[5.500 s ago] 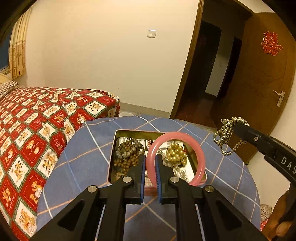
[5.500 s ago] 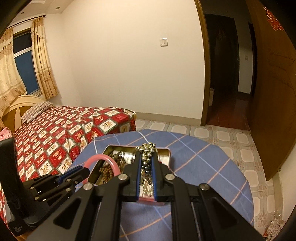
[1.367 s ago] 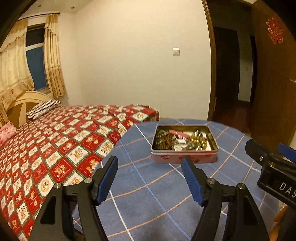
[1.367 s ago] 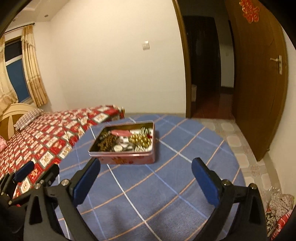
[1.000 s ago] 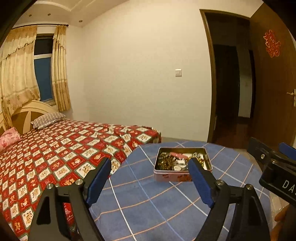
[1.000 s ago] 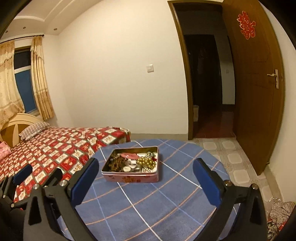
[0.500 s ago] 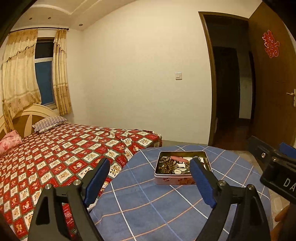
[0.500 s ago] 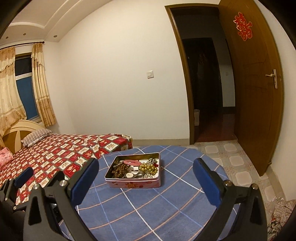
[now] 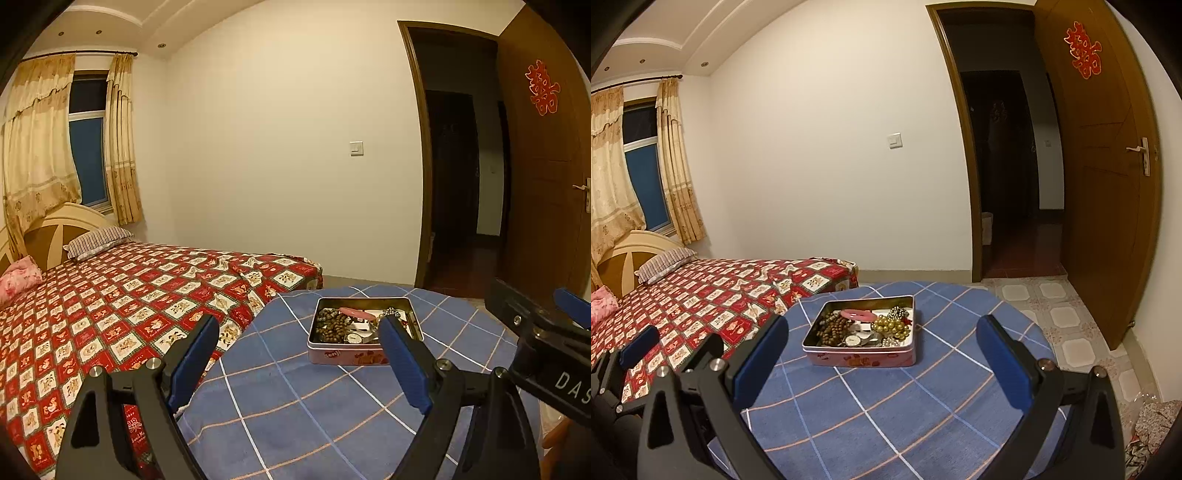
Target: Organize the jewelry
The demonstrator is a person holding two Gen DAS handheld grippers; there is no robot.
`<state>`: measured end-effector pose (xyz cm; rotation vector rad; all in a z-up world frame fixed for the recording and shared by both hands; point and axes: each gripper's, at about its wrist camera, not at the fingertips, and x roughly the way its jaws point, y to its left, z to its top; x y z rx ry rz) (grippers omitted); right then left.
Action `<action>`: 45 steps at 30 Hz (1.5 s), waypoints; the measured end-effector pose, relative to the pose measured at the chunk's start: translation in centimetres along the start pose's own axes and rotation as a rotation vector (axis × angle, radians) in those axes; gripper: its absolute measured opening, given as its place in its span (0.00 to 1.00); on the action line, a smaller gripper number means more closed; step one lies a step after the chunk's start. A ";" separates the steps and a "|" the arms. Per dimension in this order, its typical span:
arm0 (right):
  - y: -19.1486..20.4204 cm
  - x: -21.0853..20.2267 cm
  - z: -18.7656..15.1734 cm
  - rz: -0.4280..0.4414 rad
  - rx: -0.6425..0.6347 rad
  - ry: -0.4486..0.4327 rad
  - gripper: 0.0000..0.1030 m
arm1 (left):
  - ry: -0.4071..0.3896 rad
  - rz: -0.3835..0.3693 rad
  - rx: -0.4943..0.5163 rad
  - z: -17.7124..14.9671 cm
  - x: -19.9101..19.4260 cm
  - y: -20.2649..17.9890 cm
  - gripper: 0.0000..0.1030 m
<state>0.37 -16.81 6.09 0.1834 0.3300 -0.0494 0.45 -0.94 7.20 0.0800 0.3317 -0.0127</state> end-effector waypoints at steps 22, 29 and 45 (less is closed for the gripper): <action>-0.2 0.2 0.2 0.003 0.003 0.000 1.00 | 0.002 0.003 -0.003 0.0 0.1 0.2 0.86; -0.2 0.3 0.2 -0.002 0.002 0.008 1.00 | -0.001 0.010 0.000 0.1 0.1 0.2 0.86; -0.3 0.5 0.1 -0.003 0.004 0.019 1.00 | 0.043 0.017 -0.036 0.0 1.0 1.1 0.86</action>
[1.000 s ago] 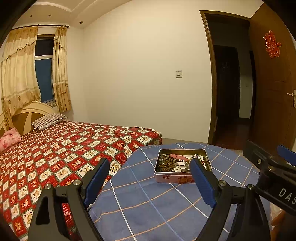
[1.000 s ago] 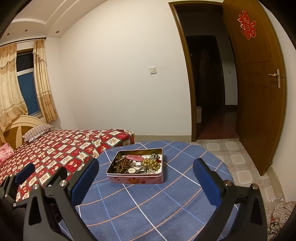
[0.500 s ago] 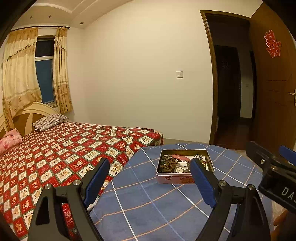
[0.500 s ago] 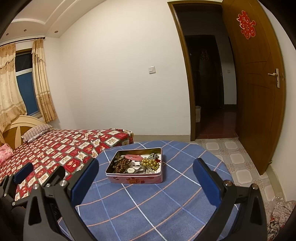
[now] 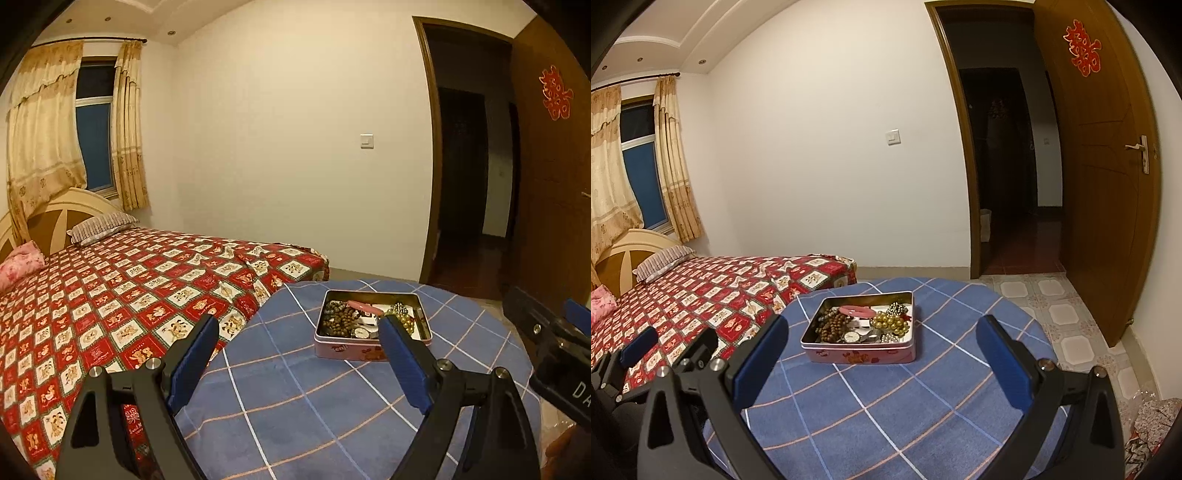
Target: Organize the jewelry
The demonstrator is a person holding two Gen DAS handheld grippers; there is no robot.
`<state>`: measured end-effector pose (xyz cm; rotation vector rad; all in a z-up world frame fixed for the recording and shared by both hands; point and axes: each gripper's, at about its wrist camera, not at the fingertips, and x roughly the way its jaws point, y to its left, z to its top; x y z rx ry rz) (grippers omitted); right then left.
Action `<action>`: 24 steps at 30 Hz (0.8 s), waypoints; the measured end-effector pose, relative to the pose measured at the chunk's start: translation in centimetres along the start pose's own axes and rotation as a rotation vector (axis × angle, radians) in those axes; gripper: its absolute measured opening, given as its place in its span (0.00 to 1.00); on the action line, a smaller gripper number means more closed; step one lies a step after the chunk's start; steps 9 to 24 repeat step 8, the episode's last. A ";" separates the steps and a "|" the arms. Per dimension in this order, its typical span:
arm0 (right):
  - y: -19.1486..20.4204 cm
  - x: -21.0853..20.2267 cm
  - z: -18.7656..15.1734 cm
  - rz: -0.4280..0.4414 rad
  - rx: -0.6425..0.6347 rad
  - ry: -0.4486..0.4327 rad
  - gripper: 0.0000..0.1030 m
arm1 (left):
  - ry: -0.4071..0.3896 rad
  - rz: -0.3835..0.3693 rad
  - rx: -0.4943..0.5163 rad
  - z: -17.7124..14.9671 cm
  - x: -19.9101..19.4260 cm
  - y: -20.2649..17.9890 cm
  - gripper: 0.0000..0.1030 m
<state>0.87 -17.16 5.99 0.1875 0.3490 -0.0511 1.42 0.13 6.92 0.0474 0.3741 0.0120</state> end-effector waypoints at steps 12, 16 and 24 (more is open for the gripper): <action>0.2 0.2 -0.1 -0.001 -0.002 0.008 1.00 | -0.003 -0.010 0.022 -0.1 -0.1 -0.4 0.86; 0.2 0.2 -0.1 -0.001 -0.002 0.008 1.00 | -0.003 -0.010 0.022 -0.1 -0.1 -0.4 0.86; 0.2 0.2 -0.1 -0.001 -0.002 0.008 1.00 | -0.003 -0.010 0.022 -0.1 -0.1 -0.4 0.86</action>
